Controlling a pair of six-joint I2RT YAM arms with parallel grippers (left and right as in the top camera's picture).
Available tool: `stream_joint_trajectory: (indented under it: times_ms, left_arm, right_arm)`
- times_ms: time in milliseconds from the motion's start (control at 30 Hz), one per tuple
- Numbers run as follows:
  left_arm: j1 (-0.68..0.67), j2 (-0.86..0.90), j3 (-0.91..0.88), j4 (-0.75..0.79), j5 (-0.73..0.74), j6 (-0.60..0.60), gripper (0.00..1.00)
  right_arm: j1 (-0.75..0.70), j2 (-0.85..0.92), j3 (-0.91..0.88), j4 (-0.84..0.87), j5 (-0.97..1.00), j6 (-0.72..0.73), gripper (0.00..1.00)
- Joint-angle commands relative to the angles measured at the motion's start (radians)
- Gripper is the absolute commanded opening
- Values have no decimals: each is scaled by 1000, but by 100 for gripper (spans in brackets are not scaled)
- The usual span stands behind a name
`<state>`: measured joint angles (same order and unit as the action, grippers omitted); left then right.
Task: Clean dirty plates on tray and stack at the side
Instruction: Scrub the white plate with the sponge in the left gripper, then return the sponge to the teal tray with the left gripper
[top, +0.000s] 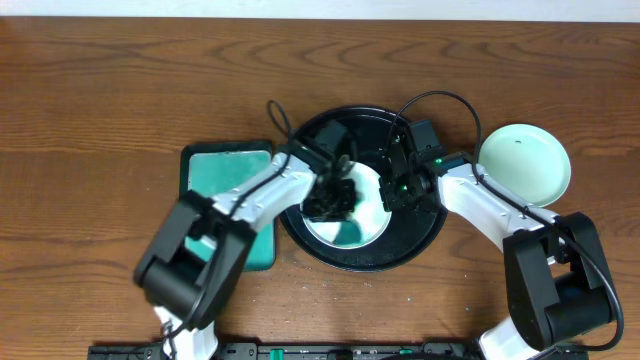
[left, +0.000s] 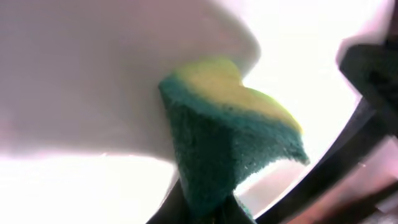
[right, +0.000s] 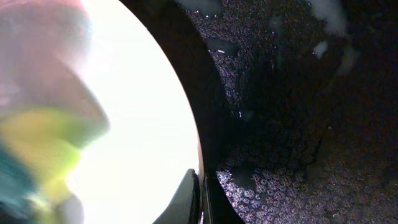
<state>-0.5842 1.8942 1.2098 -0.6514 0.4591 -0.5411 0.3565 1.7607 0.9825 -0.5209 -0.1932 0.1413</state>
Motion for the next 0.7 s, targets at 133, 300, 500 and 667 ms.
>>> stream_joint_trajectory:
  times_ms: [133, 300, 500, 667]
  left_arm:
    - [135, -316, -12, -193, -490, 33, 7]
    - [235, -337, -24, -264, -633, 57, 7]
    - [327, -287, -56, -235, -623, 58, 17]
    - [362, -331, -36, -261, -538, 74, 60]
  right_arm:
    - [7, 0, 1, -6, 9, 8, 1]
    - [7, 0, 1, 1, 64, 97, 1]
    - [11, -24, 26, -12, 61, 120, 1]
    - [44, -137, 98, -57, 62, 4, 1]
